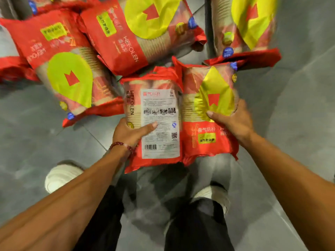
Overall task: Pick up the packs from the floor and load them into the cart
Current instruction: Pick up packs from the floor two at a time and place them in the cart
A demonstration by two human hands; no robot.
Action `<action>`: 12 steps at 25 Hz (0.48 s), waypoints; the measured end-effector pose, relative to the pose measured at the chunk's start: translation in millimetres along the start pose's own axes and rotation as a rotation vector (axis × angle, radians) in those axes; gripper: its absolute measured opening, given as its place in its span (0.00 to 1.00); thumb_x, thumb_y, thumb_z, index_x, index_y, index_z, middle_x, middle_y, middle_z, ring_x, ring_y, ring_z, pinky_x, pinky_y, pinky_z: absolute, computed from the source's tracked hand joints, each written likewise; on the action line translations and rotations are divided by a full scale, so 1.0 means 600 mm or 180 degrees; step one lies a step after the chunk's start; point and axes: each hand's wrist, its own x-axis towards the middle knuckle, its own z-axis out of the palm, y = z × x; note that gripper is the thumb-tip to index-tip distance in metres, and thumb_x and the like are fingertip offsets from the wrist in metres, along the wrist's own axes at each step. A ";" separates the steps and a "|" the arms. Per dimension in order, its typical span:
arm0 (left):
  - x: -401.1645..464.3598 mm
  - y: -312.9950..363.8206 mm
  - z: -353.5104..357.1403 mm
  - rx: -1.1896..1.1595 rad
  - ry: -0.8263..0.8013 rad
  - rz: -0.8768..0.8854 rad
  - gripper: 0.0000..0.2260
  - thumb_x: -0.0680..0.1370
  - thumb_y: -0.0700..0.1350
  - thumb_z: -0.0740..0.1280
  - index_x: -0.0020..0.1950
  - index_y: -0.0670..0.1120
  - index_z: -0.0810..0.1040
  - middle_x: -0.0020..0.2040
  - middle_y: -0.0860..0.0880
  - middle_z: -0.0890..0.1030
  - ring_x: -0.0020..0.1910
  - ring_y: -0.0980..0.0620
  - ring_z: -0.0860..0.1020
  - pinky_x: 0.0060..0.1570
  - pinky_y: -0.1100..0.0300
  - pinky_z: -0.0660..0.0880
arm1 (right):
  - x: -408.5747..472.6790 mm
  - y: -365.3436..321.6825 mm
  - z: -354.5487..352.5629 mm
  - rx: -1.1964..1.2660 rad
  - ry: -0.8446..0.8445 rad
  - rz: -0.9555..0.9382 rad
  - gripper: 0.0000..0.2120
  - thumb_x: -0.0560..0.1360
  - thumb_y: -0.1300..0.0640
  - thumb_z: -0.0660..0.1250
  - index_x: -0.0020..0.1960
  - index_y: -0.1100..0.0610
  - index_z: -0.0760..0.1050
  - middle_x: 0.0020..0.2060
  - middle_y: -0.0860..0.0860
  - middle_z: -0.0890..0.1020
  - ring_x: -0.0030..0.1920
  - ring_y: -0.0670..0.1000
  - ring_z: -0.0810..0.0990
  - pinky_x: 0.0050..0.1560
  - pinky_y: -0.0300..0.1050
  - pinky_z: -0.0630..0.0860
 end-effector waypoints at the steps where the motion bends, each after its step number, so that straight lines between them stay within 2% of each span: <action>1: -0.006 0.001 0.001 -0.0114 0.0033 0.0038 0.21 0.61 0.54 0.81 0.50 0.52 0.83 0.46 0.54 0.86 0.44 0.59 0.85 0.48 0.61 0.81 | -0.010 0.001 -0.001 0.0078 0.0054 0.0008 0.44 0.53 0.36 0.80 0.62 0.56 0.71 0.55 0.50 0.82 0.54 0.52 0.82 0.58 0.53 0.79; 4: -0.044 0.020 -0.018 -0.0146 0.0212 0.0038 0.37 0.53 0.63 0.79 0.57 0.47 0.80 0.50 0.52 0.86 0.47 0.54 0.85 0.51 0.53 0.81 | -0.054 -0.004 -0.021 0.0217 0.0023 0.0012 0.42 0.52 0.31 0.77 0.57 0.51 0.68 0.56 0.52 0.81 0.55 0.54 0.81 0.58 0.59 0.79; 5: -0.058 0.027 -0.027 -0.0140 0.0214 0.0058 0.39 0.52 0.64 0.79 0.58 0.46 0.79 0.50 0.52 0.86 0.48 0.54 0.85 0.52 0.52 0.81 | -0.071 -0.011 -0.033 0.0257 -0.0003 0.0046 0.41 0.52 0.32 0.76 0.57 0.50 0.67 0.57 0.52 0.80 0.55 0.55 0.81 0.58 0.60 0.79; 10: -0.176 0.113 -0.103 -0.0203 0.0085 0.0477 0.33 0.55 0.61 0.79 0.56 0.48 0.81 0.50 0.52 0.86 0.50 0.55 0.84 0.52 0.58 0.79 | -0.202 -0.096 -0.108 0.0625 0.0157 -0.0044 0.35 0.60 0.39 0.78 0.58 0.53 0.67 0.55 0.51 0.80 0.55 0.54 0.81 0.59 0.60 0.78; 12: -0.234 0.156 -0.155 -0.0244 0.0049 0.0628 0.29 0.58 0.58 0.80 0.55 0.48 0.81 0.48 0.53 0.85 0.48 0.58 0.84 0.50 0.63 0.79 | -0.265 -0.150 -0.133 0.0728 0.0157 -0.0080 0.38 0.58 0.37 0.76 0.59 0.53 0.67 0.57 0.53 0.79 0.56 0.55 0.81 0.58 0.60 0.79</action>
